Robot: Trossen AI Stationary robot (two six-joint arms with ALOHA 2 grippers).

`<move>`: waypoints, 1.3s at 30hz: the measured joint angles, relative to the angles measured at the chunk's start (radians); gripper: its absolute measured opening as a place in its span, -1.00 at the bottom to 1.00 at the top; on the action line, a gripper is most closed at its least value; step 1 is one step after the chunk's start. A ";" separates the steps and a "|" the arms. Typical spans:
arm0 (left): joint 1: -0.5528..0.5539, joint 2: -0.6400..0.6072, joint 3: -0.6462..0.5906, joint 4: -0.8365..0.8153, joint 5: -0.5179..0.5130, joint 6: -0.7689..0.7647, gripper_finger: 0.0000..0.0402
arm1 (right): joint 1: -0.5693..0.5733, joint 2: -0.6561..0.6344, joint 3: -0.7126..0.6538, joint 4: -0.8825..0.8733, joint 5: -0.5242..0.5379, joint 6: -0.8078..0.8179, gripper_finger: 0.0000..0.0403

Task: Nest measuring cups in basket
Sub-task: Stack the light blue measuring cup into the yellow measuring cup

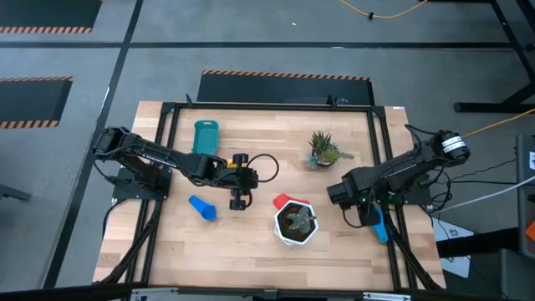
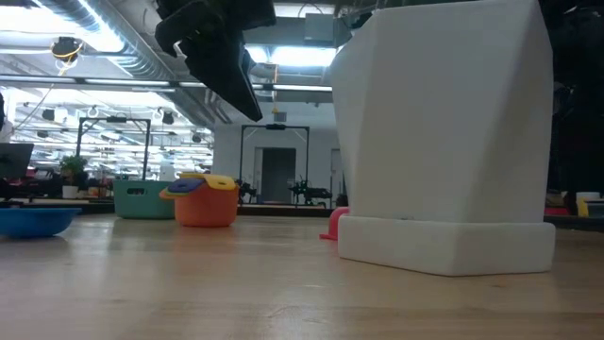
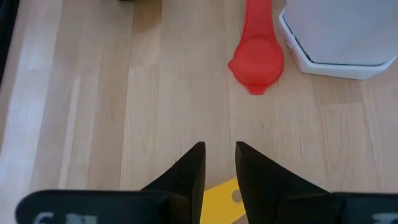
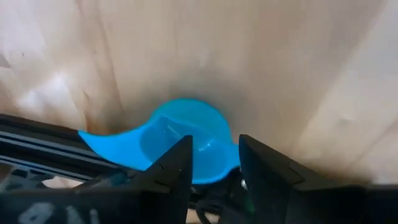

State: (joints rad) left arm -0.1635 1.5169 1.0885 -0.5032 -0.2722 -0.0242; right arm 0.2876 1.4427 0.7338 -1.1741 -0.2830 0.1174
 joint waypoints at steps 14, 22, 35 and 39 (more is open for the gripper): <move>0.000 0.000 0.000 0.002 0.000 0.000 -0.59 | 0.100 0.074 0.000 0.026 0.034 -0.016 -0.33; 0.000 0.000 0.000 0.003 0.000 0.000 -0.59 | 0.107 0.119 0.000 0.028 0.064 -0.013 -0.37; 0.000 -0.011 -0.001 0.003 0.000 0.006 -0.59 | 0.107 0.127 0.002 0.023 0.056 -0.016 -0.94; 0.006 -0.077 -0.001 -0.006 0.000 0.009 -0.59 | 0.107 0.127 0.044 -0.031 0.054 -0.019 -0.90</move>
State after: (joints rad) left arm -0.1579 1.4400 1.0874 -0.5094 -0.2722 -0.0154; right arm 0.3943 1.5692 0.7781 -1.2051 -0.2295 0.0989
